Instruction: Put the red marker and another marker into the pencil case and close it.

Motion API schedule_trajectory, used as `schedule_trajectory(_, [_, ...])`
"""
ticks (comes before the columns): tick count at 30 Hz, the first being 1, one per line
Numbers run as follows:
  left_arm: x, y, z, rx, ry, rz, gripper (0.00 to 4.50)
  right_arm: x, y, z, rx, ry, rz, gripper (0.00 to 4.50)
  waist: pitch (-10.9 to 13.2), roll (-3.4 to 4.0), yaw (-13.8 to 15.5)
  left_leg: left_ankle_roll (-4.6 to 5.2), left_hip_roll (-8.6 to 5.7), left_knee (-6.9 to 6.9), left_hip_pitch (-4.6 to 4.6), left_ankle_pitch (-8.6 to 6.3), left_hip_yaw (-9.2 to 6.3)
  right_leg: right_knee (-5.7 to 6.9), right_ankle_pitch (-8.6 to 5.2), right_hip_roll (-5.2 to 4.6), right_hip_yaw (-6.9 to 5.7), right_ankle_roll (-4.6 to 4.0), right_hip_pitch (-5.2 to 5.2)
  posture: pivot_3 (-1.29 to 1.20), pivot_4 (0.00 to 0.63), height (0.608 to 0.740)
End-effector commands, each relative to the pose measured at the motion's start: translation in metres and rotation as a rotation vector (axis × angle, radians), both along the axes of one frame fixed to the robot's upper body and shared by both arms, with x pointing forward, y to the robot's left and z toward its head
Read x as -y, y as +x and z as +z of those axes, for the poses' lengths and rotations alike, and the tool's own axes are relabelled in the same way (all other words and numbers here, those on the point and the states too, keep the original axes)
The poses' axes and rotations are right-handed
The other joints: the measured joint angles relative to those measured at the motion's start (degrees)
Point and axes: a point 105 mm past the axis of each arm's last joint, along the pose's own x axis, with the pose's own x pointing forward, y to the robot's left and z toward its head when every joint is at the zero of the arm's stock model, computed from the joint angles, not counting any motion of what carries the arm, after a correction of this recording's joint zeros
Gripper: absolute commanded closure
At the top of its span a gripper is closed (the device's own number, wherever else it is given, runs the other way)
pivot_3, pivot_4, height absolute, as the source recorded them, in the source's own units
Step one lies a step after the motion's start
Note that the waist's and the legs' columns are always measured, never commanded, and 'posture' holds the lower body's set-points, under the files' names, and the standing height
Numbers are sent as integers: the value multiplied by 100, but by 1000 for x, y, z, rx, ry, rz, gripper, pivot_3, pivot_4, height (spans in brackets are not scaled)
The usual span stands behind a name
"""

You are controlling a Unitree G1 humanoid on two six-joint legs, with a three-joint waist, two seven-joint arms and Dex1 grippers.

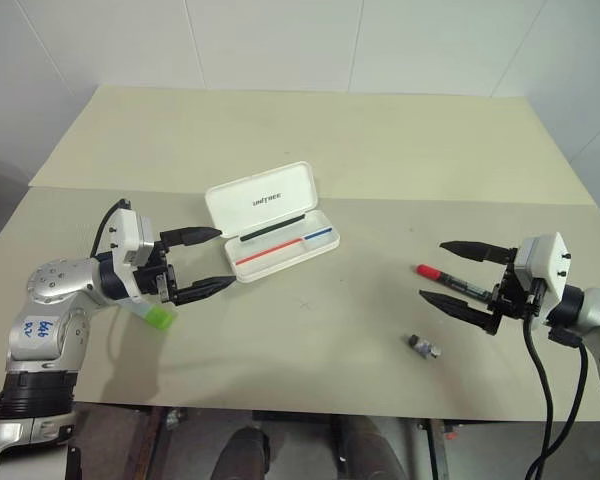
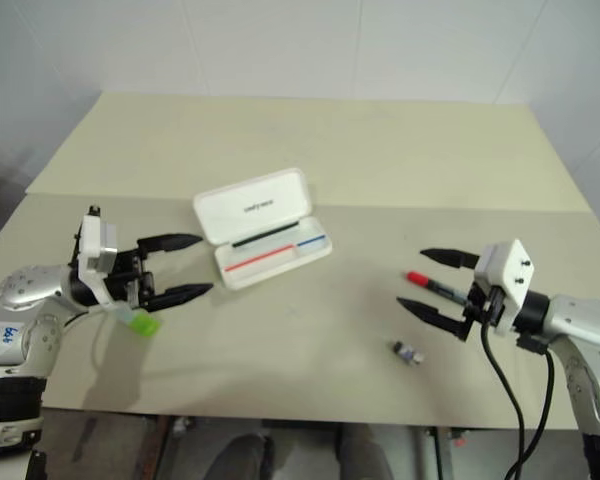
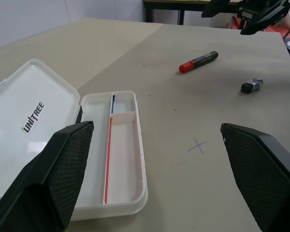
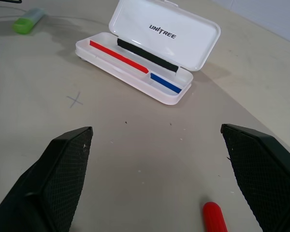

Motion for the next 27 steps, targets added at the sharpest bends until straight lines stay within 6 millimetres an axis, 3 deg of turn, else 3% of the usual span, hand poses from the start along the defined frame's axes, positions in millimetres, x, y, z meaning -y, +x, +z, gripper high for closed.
schedule_trajectory(1, [0, -2, 9, 47, 15, 4, 78, -3, 0, 9, 31, -19, 28, 0, 0, 0, 4, 0, 0, 0, 0, 0, 0, 0, 0, 0, 0, 0, 0, 0, 150, 740])
schedule_trajectory(8, [3, -1, 5, 34, 18, 14, 78, -12, 0, 5, 26, -3, 54, 0, 0, 0, 7, 0, 0, 0, -1, 0, -1, -2, 0, -1, -1, 0, 0, 0, 150, 740])
schedule_trajectory(14, [-6, 0, 7, 36, 29, 21, 78, -36, 3, 7, 50, 26, 120, 0, 0, 0, -5, -1, 1, 0, 3, 0, 0, 4, 0, 2, 0, 0, 0, 0, 150, 740])
schedule_trajectory(19, [-3, 5, -1, 21, 66, 26, 1666, -53, 3, 12, 77, 59, 157, 0, 0, 0, 7, -1, -1, 0, 1, 0, -2, 4, 0, -1, -1, -1, 0, 0, 150, 740])
schedule_trajectory(27, [10, 15, -12, 9, 168, -33, 1666, -67, -1, 13, 98, 86, 177, 0, 0, -1, 22, -1, -2, 0, -1, 0, -7, 2, 0, -1, -6, -1, 0, 0, 150, 740])
